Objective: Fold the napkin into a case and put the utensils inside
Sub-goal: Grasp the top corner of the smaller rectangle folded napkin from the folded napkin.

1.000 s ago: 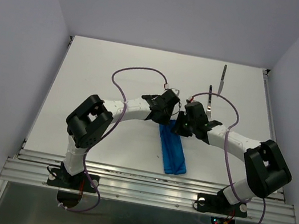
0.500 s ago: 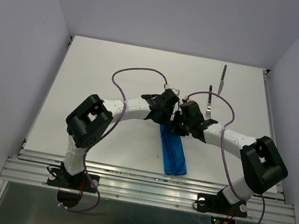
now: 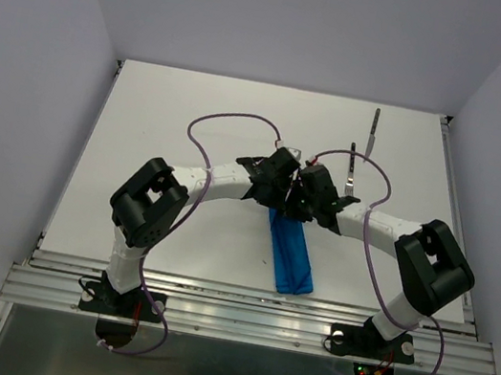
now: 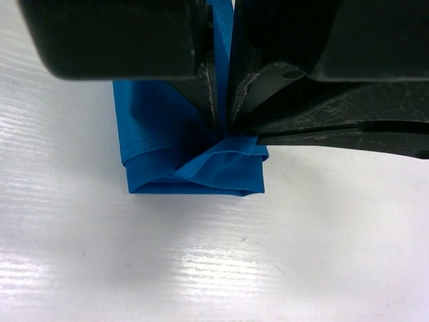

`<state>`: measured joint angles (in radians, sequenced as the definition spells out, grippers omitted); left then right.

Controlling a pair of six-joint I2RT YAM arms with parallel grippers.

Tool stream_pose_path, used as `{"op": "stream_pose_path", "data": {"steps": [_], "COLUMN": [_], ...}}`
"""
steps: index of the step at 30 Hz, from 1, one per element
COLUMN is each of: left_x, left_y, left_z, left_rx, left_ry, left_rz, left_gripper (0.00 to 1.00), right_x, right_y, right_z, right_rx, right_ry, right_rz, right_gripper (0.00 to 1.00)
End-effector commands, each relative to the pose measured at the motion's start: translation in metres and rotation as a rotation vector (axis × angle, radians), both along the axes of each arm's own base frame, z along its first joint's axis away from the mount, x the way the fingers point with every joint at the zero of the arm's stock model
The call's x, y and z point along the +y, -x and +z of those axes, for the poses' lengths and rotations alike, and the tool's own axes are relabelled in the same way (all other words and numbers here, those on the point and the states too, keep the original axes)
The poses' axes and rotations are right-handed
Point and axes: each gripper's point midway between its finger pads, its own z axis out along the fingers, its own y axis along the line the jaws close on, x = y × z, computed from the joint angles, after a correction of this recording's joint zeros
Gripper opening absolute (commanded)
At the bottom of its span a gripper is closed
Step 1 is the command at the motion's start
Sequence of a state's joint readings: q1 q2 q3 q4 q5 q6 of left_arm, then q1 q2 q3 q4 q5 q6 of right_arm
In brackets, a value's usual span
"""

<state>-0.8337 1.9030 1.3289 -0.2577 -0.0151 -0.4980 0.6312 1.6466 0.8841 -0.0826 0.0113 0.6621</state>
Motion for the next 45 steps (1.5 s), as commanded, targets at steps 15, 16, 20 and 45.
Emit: {"op": "stream_pose_path", "data": {"steps": [15, 16, 20, 45], "left_x": [-0.020, -0.019, -0.017, -0.019], "left_y": [-0.005, -0.004, -0.006, -0.011], "left_z": [0.037, 0.037, 0.033, 0.029], "left_rx": [-0.034, -0.032, -0.029, -0.005], "left_ry": [0.108, 0.108, 0.103, 0.132], "left_rz": [-0.036, -0.035, -0.028, -0.033], "left_gripper": [0.00, 0.00, 0.00, 0.00], "right_x": [0.039, 0.038, 0.037, -0.001], "right_y": [-0.016, -0.016, -0.013, 0.016], "right_z": [-0.005, -0.006, -0.001, 0.011], "right_rx": [-0.047, -0.047, -0.050, -0.050], "right_ry": [-0.219, -0.217, -0.224, -0.008], "right_rz": [-0.021, -0.025, -0.021, 0.068], "right_gripper": [0.08, 0.08, 0.08, 0.20]}}
